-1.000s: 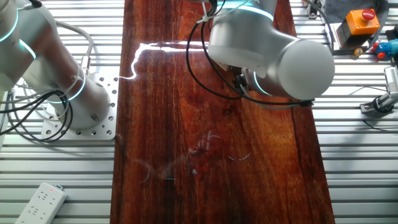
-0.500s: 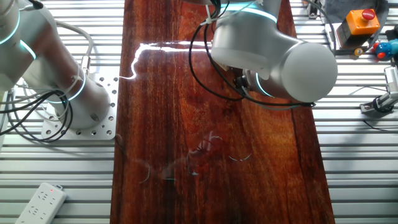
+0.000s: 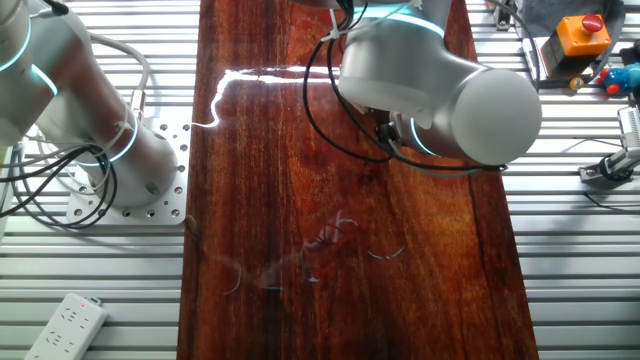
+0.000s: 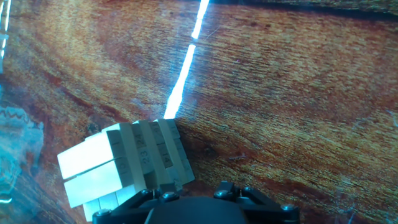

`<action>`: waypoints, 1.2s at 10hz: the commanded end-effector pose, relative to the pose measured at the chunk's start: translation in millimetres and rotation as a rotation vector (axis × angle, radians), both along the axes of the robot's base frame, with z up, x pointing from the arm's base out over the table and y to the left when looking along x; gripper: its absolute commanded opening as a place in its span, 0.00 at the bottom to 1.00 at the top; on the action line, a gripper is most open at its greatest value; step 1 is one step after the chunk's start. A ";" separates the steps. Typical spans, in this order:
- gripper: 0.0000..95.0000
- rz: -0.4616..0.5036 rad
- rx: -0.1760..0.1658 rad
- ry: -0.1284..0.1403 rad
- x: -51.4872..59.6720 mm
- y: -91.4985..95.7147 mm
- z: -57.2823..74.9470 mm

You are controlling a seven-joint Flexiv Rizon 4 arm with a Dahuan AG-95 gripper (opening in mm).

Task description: Play Jenga

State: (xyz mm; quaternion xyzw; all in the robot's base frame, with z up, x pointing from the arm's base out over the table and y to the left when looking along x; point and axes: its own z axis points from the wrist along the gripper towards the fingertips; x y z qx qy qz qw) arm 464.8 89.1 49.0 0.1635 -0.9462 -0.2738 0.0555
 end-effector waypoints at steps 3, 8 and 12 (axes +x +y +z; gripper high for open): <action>0.40 0.003 0.001 0.000 0.5 0.5 -0.4; 0.40 0.009 0.000 0.000 0.5 0.5 -0.4; 0.40 0.025 -0.003 -0.009 0.5 0.5 -0.4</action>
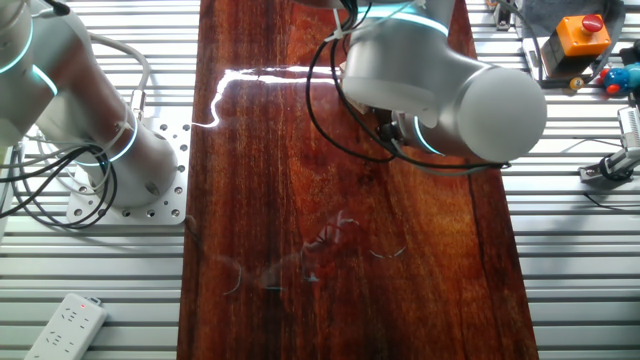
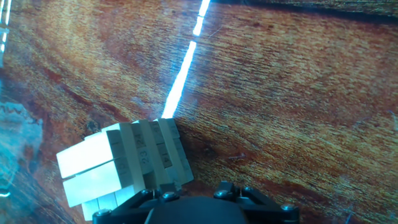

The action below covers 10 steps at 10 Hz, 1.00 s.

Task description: Play Jenga

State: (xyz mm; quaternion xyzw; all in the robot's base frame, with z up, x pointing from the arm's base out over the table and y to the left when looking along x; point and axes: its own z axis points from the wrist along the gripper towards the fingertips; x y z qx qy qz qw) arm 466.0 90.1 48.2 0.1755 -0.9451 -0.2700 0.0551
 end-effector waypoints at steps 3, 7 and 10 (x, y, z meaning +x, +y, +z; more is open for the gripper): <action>0.60 0.022 0.015 -0.015 1.9 -0.3 1.2; 0.60 0.043 0.011 -0.032 2.7 -0.2 1.7; 0.60 0.036 0.013 -0.030 2.7 -0.2 1.7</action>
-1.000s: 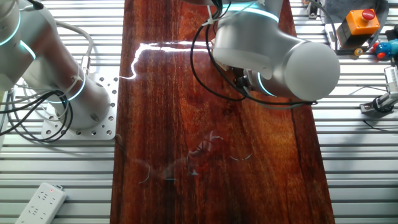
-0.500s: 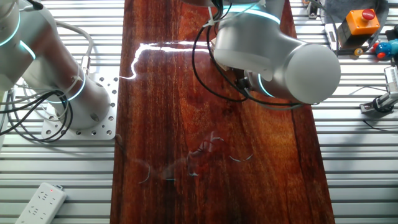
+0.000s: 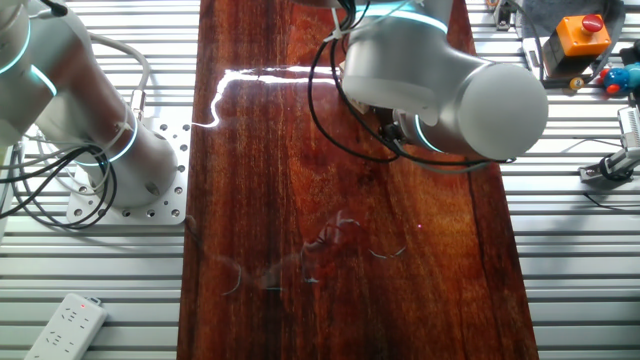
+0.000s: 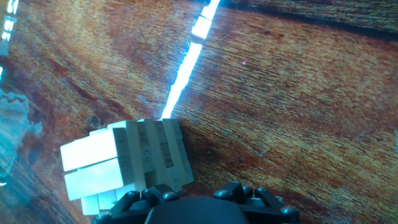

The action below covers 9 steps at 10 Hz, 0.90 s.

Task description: Play Jenga

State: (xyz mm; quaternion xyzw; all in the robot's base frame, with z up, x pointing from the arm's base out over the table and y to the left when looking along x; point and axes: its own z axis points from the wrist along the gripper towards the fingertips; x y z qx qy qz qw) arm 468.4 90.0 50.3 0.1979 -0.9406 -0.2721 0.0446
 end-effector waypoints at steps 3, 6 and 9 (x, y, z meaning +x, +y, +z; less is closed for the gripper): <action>0.60 -0.004 0.005 -0.002 0.6 -0.4 -1.5; 0.60 -0.014 0.012 -0.003 0.8 -0.4 -2.1; 0.60 -0.031 0.029 0.007 0.7 -0.4 -2.2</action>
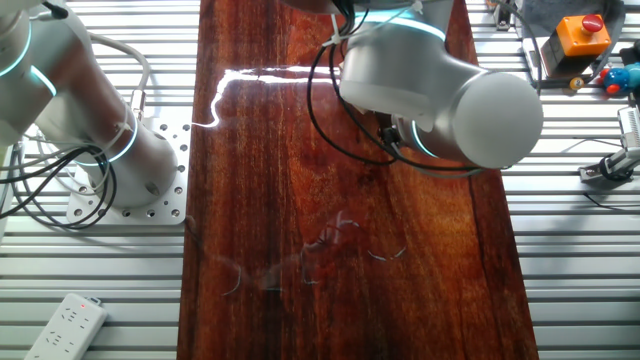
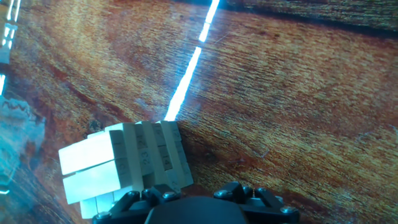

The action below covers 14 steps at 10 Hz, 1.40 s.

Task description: Play Jenga

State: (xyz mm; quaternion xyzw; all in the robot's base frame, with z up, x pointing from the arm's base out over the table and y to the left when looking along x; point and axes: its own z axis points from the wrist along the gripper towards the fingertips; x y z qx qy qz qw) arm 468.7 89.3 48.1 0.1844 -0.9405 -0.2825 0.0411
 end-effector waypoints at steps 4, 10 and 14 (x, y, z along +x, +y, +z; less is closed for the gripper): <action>0.60 -0.014 0.022 0.010 -0.9 0.4 -0.2; 0.60 -0.015 0.019 0.014 -13.0 0.6 -3.5; 0.60 -0.014 0.019 0.012 -20.3 0.9 -5.7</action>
